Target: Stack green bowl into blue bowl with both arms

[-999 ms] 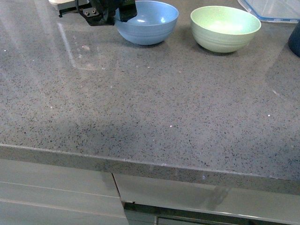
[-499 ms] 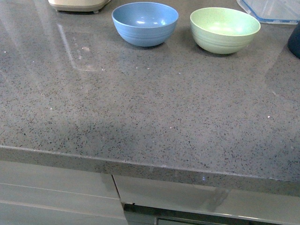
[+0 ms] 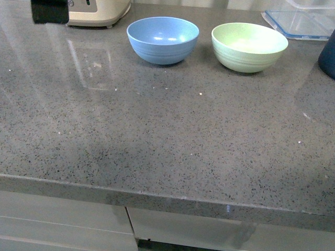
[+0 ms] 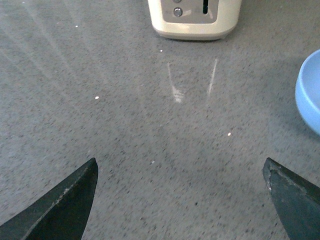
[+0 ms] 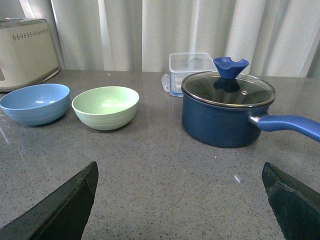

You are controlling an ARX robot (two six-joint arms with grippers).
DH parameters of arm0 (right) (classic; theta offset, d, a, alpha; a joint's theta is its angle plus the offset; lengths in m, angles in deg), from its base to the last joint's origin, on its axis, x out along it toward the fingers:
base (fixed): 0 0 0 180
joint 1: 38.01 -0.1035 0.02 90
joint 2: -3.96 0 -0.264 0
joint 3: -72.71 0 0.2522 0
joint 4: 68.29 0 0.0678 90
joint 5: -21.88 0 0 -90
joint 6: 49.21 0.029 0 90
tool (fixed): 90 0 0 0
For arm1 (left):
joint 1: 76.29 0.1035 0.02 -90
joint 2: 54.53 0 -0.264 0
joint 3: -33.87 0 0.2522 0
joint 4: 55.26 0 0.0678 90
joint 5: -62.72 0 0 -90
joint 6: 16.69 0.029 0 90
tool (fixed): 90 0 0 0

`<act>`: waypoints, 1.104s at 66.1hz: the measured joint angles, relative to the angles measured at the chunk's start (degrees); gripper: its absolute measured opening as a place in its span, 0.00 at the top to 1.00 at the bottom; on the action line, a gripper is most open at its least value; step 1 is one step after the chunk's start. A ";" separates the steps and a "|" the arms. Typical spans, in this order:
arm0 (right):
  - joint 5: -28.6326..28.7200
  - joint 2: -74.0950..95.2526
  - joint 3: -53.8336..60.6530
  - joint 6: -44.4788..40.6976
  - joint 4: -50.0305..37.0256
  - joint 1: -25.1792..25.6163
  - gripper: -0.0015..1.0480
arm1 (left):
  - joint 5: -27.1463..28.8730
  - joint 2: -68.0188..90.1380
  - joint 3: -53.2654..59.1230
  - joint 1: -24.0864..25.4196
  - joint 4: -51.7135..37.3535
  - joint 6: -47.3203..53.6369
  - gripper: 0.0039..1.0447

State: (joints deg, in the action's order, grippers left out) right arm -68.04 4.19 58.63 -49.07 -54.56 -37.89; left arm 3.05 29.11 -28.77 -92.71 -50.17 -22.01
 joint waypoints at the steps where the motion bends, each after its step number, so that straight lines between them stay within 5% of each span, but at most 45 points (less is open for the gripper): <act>1: 0.00 0.00 0.00 -0.02 0.00 0.00 0.10 | 0.02 -0.26 0.28 -0.04 0.00 0.22 0.06; 21: 0.00 0.00 0.00 -0.02 0.00 0.00 0.10 | -2.03 -1.05 1.77 0.09 -3.04 2.89 0.08; 26: 0.02 0.00 0.00 -0.02 0.00 0.00 0.10 | -13.49 -1.97 9.66 1.86 -22.51 3.87 0.22; 33: -0.02 0.00 0.00 -0.02 0.00 0.00 0.10 | -18.60 -5.46 19.45 4.20 -37.92 4.42 0.41; 53: 0.00 0.00 0.00 -0.02 0.00 0.00 0.10 | -23.39 -18.10 33.90 9.05 -41.20 4.72 0.97; 73: 0.00 0.00 0.00 -0.02 0.00 0.00 0.10 | -28.52 -29.64 41.48 13.35 -37.29 5.05 0.97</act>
State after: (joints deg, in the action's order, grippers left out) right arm -68.04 4.19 58.63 -49.09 -54.56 -37.89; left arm -25.47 -0.53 12.72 -79.36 -87.45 -16.96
